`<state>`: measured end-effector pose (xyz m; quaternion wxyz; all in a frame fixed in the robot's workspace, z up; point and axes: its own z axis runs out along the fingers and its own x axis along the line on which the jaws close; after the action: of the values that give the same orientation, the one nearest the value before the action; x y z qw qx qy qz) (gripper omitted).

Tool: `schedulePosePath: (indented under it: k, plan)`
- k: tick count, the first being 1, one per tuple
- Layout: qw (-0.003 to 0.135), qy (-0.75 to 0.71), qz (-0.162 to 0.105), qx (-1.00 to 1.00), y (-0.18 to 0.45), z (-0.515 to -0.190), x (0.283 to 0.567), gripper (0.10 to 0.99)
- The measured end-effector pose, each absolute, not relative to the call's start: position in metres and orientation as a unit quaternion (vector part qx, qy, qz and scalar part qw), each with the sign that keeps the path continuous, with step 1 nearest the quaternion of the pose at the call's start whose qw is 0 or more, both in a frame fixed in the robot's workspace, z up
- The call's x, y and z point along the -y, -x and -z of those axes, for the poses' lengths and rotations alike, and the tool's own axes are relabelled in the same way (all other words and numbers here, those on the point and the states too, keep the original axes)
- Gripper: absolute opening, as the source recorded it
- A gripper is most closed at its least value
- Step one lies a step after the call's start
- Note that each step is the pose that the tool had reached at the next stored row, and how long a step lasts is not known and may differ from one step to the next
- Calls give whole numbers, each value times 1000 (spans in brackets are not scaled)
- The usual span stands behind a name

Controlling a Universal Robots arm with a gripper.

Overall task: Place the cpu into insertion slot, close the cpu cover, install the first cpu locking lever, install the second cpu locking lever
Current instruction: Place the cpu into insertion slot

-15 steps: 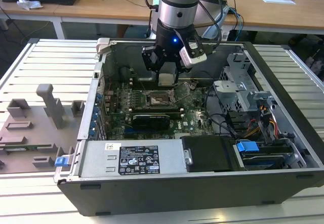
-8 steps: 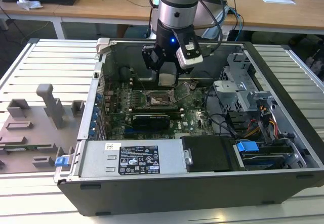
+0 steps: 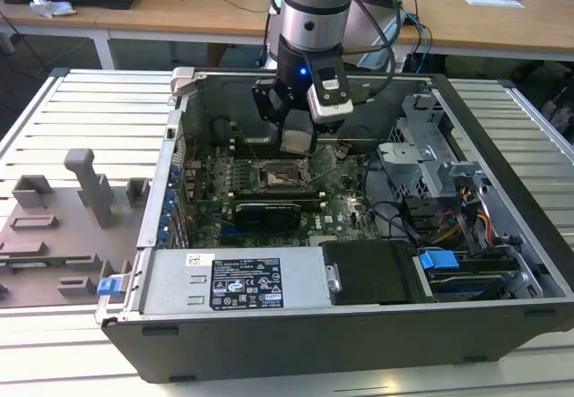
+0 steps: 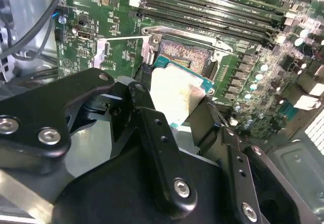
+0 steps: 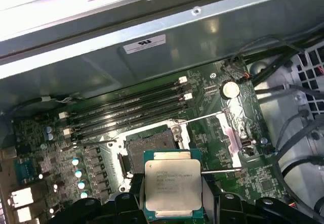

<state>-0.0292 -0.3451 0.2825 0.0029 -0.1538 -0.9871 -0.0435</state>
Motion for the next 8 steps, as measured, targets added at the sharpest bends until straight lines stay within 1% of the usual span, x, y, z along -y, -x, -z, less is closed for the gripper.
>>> schedulePosePath:
  k: [8]
  plan:
    - [0,215,44,976,29,-282,345,541]
